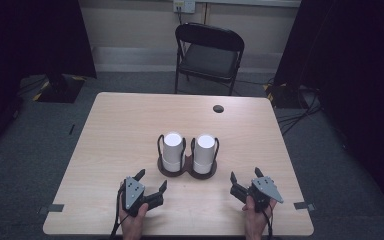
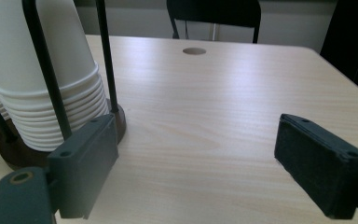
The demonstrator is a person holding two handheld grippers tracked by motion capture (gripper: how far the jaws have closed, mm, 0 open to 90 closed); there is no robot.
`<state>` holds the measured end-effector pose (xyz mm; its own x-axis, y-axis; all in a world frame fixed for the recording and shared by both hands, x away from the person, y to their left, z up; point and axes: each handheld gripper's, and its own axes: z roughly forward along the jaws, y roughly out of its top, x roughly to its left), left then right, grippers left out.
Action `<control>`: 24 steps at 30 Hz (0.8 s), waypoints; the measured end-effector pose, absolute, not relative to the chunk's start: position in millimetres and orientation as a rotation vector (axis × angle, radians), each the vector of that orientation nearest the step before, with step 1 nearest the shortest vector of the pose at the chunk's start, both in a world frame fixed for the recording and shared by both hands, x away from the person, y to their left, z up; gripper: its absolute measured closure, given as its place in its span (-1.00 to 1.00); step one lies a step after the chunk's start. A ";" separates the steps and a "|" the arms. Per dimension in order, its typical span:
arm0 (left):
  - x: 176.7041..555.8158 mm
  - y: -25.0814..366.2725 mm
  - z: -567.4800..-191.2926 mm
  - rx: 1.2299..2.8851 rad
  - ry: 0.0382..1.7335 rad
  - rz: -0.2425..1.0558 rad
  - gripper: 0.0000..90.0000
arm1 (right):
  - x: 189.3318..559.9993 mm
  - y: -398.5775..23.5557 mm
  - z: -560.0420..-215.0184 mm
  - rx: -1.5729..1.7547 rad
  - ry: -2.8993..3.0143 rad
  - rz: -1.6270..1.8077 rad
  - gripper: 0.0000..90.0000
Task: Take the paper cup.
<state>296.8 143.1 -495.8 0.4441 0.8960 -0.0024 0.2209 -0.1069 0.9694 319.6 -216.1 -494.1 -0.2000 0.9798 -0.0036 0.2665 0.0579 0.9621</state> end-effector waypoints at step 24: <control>303.2 133.2 -481.7 1.668 0.929 0.592 -0.62 | 316.2 -218.5 -494.3 1.249 1.600 1.259 -0.71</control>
